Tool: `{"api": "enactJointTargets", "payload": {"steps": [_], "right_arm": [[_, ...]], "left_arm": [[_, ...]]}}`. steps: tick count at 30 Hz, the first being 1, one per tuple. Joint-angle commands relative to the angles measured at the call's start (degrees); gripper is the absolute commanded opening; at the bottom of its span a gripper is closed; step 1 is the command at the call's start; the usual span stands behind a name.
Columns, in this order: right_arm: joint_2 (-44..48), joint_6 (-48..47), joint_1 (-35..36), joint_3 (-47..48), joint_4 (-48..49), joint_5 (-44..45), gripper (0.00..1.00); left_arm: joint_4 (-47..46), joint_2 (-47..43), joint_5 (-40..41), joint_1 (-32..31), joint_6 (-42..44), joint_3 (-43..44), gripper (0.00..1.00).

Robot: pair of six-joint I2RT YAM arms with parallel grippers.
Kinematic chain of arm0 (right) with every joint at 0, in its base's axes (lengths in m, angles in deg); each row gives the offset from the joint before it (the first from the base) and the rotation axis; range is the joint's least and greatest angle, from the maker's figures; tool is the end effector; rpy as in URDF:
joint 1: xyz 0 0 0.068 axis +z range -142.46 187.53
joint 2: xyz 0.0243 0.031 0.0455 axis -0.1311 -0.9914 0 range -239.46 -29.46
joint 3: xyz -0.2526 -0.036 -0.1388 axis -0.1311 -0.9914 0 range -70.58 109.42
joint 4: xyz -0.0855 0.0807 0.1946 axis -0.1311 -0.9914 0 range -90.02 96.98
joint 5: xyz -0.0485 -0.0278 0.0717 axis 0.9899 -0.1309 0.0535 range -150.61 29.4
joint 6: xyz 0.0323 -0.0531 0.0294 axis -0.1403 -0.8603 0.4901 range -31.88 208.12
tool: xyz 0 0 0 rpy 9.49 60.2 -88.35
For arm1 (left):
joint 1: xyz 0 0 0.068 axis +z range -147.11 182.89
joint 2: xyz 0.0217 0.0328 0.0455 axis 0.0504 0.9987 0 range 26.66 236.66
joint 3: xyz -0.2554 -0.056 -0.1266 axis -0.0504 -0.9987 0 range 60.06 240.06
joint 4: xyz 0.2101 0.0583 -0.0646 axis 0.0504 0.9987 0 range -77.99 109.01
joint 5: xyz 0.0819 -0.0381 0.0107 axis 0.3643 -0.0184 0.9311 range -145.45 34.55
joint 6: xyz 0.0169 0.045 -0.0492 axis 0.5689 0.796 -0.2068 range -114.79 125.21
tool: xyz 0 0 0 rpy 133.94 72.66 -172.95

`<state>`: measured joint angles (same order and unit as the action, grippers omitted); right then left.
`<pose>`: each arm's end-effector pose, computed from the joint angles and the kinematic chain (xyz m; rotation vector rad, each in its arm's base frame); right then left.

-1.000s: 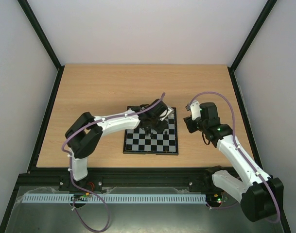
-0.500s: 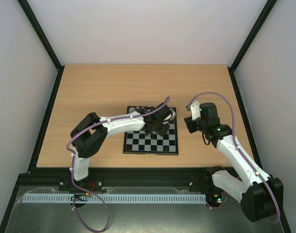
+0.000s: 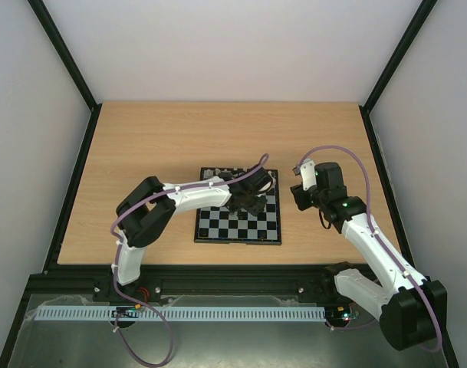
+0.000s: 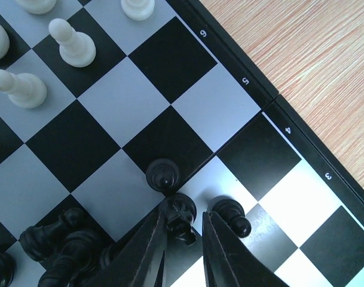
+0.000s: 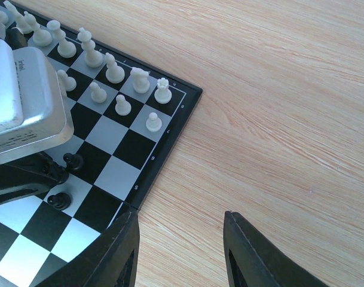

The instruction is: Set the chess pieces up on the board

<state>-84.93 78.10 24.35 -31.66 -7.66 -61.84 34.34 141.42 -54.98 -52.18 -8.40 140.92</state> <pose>0.1792 0.0554 0.2771 -0.5037 2.0554 0.0936 0.2389 -0.3414 0.1956 0.9229 2.4478 -0.4392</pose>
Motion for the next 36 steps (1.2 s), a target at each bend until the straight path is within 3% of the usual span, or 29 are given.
{"api": "enactJointTargets", "payload": {"steps": [1, 12, 21, 36], "right_arm": [[0.35, -0.50, -0.29, -0.60, 0.09, -0.41, 0.40], [0.27, -1.05, -0.27, -0.68, 0.05, -0.79, 0.40], [0.26, -1.25, -0.25, -0.67, -0.07, -1.14, 0.40], [0.18, -1.54, -0.23, -0.60, -0.48, -2.32, 0.40]], "left_arm": [[0.64, 1.28, 0.14, -0.03, -0.45, 2.18, 0.20], [0.47, 1.31, 1.73, 0.02, -0.54, 2.47, 0.07], [1.91, -0.57, 1.65, -0.04, -0.41, 2.32, 0.04], [2.15, -22.39, -1.52, -1.37, -0.75, -15.22, 0.04]]}}
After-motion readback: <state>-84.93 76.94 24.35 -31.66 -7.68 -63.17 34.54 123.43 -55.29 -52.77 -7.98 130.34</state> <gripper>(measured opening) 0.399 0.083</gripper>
